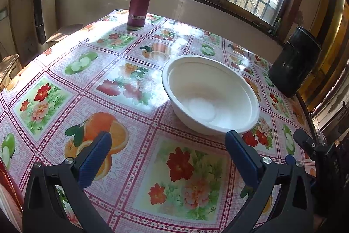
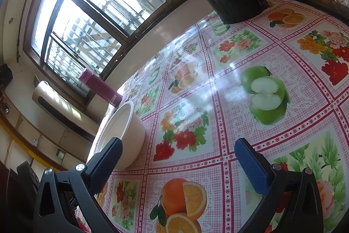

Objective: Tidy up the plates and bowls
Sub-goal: 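Position the open left tool at the white bowl rim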

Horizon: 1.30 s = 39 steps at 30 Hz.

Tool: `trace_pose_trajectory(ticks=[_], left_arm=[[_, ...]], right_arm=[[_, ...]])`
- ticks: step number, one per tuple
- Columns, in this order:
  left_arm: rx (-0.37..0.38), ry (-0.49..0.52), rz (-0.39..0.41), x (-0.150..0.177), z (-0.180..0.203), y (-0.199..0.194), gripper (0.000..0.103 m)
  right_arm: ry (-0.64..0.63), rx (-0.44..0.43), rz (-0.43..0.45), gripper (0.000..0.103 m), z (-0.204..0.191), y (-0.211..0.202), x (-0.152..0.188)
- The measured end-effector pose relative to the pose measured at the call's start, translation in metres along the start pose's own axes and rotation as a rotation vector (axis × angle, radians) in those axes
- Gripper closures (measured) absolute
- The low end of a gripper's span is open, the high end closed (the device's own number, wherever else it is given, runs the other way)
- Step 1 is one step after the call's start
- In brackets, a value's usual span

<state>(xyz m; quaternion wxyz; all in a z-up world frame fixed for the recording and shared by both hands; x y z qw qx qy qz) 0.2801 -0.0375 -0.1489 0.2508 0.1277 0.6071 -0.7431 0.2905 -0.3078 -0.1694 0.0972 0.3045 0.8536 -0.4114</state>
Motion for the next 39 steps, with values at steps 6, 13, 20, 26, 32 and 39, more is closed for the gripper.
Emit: trace_pose_trajectory(ticks=[6, 13, 20, 26, 32, 39], left_arm=[[0.002, 0.003, -0.002, 0.0006, 0.0005, 0.0003, 0.000], [0.002, 0.004, -0.002, 0.0005, 0.0013, 0.0003, 0.000], [-0.005, 0.005, -0.001, 0.0003, 0.0010, 0.0007, 0.000], [-0.043, 0.014, 0.020, -0.0010, -0.0017, -0.0005, 0.000], [-0.056, 0.017, 0.028, -0.0016, -0.0035, -0.0001, 0.000], [-0.055, 0.020, 0.029, -0.0016, -0.0034, 0.0003, 0.000]], right_arm=[[0.000, 0.005, -0.005, 0.000, 0.0006, 0.0015, 0.0005], [0.001, 0.006, -0.002, 0.000, 0.0015, 0.0008, -0.0002], [-0.001, 0.009, -0.004, 0.000, 0.0011, 0.0021, 0.0000], [0.000, 0.006, 0.011, 0.000, -0.0001, 0.0013, 0.0005], [0.019, -0.004, 0.024, 0.000, 0.0034, -0.0015, 0.0000], [0.027, -0.005, 0.029, 0.000, 0.0049, -0.0039, 0.0014]])
Point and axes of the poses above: each gripper's, at about its wrist camera, not at the fingertips, and y roughly the way its jaws point, z to its right, x to its underside, the point moved 8 cm from there along y, roughly the way its jaws point, and after that the axes turned 14 degrees about -z, right-handed, at the moved point
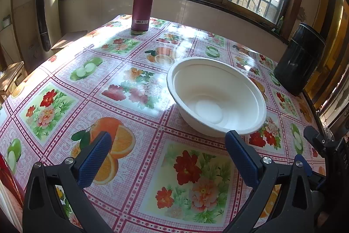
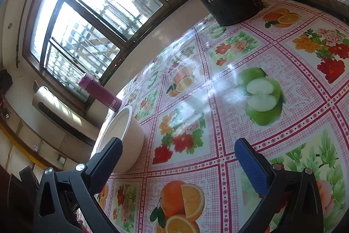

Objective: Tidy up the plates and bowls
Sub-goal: 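Position the open left tool at the white bowl rim, then close the left tool on the white bowl rim and lift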

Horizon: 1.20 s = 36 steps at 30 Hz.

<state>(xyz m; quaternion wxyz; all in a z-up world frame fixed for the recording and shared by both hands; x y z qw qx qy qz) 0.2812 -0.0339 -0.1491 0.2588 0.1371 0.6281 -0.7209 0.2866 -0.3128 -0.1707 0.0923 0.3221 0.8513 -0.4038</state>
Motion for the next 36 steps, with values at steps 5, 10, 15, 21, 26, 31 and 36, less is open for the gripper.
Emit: trace_pose_trajectory(ticks=[5, 10, 15, 21, 26, 31, 36], left_arm=[[-0.001, -0.001, 0.001, 0.000, 0.000, 0.000, 0.000], [0.000, 0.000, 0.000, 0.001, 0.001, 0.000, 0.000], [0.018, -0.005, -0.017, -0.001, 0.001, 0.000, 0.000], [-0.058, -0.108, 0.006, -0.030, -0.027, -0.008, 0.000], [-0.090, -0.194, -0.089, -0.049, -0.048, 0.013, 0.000], [-0.037, -0.228, -0.164, -0.048, -0.047, 0.039, 0.000], [-0.025, -0.214, -0.136, -0.050, -0.037, 0.037, 0.013]], right_arm=[[0.000, 0.001, -0.001, 0.000, 0.001, 0.000, 0.000], [0.001, 0.001, 0.000, 0.000, 0.000, 0.000, 0.000], [0.014, -0.011, -0.004, 0.000, 0.001, -0.001, -0.002], [-0.109, -0.057, -0.084, 0.000, -0.055, 0.020, -0.017], [-0.189, 0.030, -0.161, 0.000, -0.091, 0.055, -0.016], [-0.124, 0.088, -0.164, 0.001, -0.083, 0.074, -0.010], [-0.103, 0.070, -0.182, 0.029, -0.079, 0.089, -0.007]])
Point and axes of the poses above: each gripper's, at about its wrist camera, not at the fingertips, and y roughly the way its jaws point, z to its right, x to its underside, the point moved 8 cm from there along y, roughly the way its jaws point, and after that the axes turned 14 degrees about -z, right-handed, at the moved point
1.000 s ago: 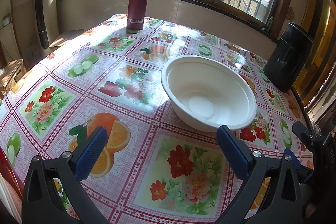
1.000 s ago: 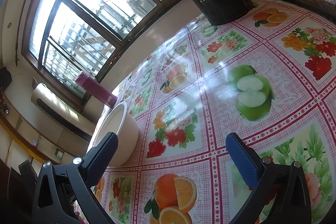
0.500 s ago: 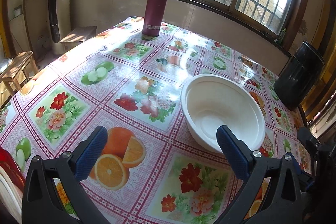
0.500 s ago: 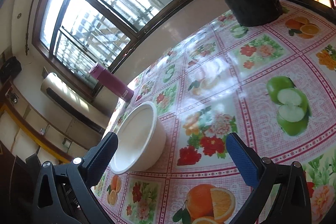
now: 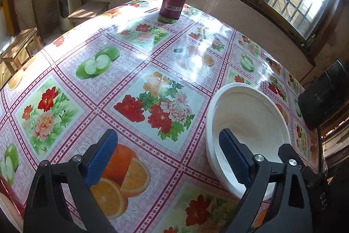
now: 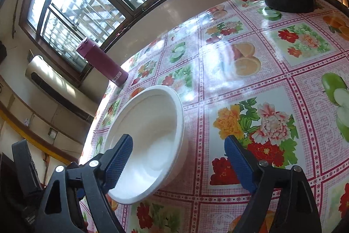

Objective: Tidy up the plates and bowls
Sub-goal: 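Close the left tool on the white bowl rim and lift, then carry the white bowl to the stack, lower it into the beige bowl, open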

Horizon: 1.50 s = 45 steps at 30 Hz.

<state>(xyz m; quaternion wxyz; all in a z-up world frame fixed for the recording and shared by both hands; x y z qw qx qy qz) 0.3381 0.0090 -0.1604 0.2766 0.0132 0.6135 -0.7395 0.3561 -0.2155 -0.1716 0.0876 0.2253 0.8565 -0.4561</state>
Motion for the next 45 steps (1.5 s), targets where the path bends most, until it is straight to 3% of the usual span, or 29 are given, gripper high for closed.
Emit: trace_pose_trajectory(ticks=[3, 5, 7, 11, 16, 25, 30, 37, 40, 45], left_arm=[[0.020, 0.006, -0.015, 0.000, 0.005, 0.004, 0.025], [0.029, 0.013, -0.031, 0.000, 0.007, 0.009, 0.044], [0.065, 0.018, -0.039, 0.000, 0.011, 0.010, 0.055], [0.077, 0.055, -0.033, 0.003, 0.022, 0.008, 0.078], [0.084, 0.104, -0.046, 0.012, 0.032, 0.007, 0.093], [0.082, 0.197, -0.063, 0.050, 0.043, -0.010, 0.094], [0.079, 0.268, -0.006, 0.080, 0.046, -0.055, 0.094], [0.042, 0.352, 0.148, 0.111, 0.019, -0.148, 0.094], [0.036, 0.351, 0.186, 0.119, -0.010, -0.179, 0.093], [-0.035, 0.342, 0.246, 0.129, -0.073, -0.213, 0.091]], right_arm=[[0.015, -0.010, -0.045, 0.053, 0.002, 0.014, 0.003], [0.017, -0.017, -0.055, 0.066, 0.002, 0.020, 0.006], [0.018, -0.015, -0.045, 0.066, 0.001, 0.019, 0.006], [0.011, -0.019, -0.042, 0.077, -0.006, 0.018, 0.007], [0.050, -0.041, -0.052, 0.084, 0.001, 0.013, 0.013], [0.100, -0.050, -0.066, 0.086, 0.018, -0.020, 0.042], [0.089, -0.091, -0.064, 0.086, 0.015, -0.057, 0.074], [0.004, -0.190, -0.035, 0.083, -0.036, -0.113, 0.118], [-0.043, -0.239, -0.040, 0.083, -0.068, -0.124, 0.139], [-0.141, -0.299, -0.086, 0.083, -0.130, -0.117, 0.174]])
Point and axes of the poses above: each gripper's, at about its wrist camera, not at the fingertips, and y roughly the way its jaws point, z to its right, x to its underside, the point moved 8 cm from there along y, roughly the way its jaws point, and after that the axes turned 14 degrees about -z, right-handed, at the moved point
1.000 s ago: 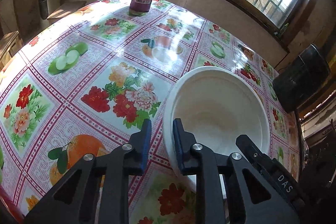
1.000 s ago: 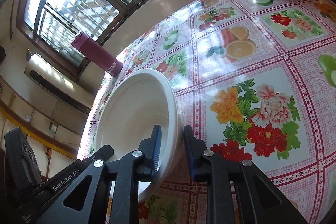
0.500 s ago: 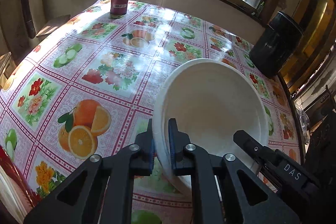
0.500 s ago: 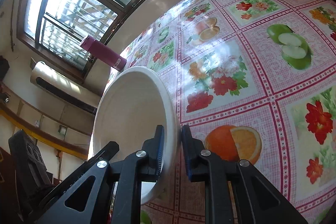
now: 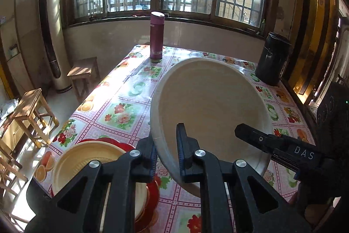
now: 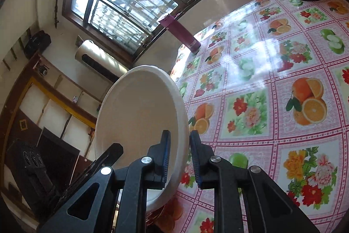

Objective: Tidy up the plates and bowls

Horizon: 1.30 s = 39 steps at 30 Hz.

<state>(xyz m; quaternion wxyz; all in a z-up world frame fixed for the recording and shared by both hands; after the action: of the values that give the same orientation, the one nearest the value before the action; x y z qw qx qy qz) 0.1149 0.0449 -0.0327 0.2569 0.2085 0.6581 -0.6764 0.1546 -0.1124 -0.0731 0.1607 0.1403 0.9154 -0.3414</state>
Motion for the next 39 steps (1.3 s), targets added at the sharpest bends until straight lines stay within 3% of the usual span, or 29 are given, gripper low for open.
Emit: trace_pose_trajectory(ticks=[4, 9, 19, 20, 24, 25, 26, 28, 31, 34, 37, 39], left_arm=[[-0.064, -0.035, -0.003, 0.021, -0.049, -0.013, 0.091], [-0.109, -0.065, -0.035, 0.049, -0.088, -0.012, 0.091], [-0.076, -0.116, -0.139, 0.079, -0.112, 0.024, 0.089], [-0.074, -0.115, -0.136, 0.080, -0.113, 0.023, 0.087], [-0.112, -0.116, -0.102, 0.081, -0.122, 0.013, 0.085], [-0.126, -0.119, -0.086, 0.081, -0.125, 0.008, 0.072], [-0.141, -0.128, -0.062, 0.080, -0.129, 0.003, 0.047], [-0.153, -0.150, 0.023, 0.076, -0.134, -0.013, 0.017], [-0.158, -0.174, 0.139, 0.067, -0.138, -0.036, 0.014], [-0.117, -0.184, 0.224, 0.058, -0.132, -0.054, 0.000], [-0.060, -0.151, 0.275, 0.057, -0.115, -0.068, 0.000], [-0.072, -0.166, 0.290, 0.059, -0.109, -0.073, 0.000]], right_arm=[[-0.072, -0.019, -0.065, 0.083, -0.043, 0.035, 0.025], [-0.187, 0.043, -0.119, 0.083, -0.080, 0.073, 0.059], [-0.289, 0.220, -0.160, 0.079, -0.085, 0.113, 0.089], [-0.294, 0.222, -0.162, 0.075, -0.086, 0.113, 0.089], [-0.345, 0.261, -0.121, 0.043, -0.094, 0.105, 0.087], [-0.357, 0.272, -0.108, 0.039, -0.095, 0.101, 0.086], [-0.364, 0.270, -0.096, 0.034, -0.096, 0.095, 0.083], [-0.366, 0.247, -0.056, 0.034, -0.097, 0.082, 0.077], [-0.358, 0.227, 0.025, 0.029, -0.092, 0.055, 0.069], [-0.366, 0.185, 0.087, 0.028, -0.084, 0.030, 0.068], [-0.369, 0.121, 0.145, 0.026, -0.077, 0.006, 0.072], [-0.379, 0.086, 0.178, 0.023, -0.075, -0.009, 0.077]])
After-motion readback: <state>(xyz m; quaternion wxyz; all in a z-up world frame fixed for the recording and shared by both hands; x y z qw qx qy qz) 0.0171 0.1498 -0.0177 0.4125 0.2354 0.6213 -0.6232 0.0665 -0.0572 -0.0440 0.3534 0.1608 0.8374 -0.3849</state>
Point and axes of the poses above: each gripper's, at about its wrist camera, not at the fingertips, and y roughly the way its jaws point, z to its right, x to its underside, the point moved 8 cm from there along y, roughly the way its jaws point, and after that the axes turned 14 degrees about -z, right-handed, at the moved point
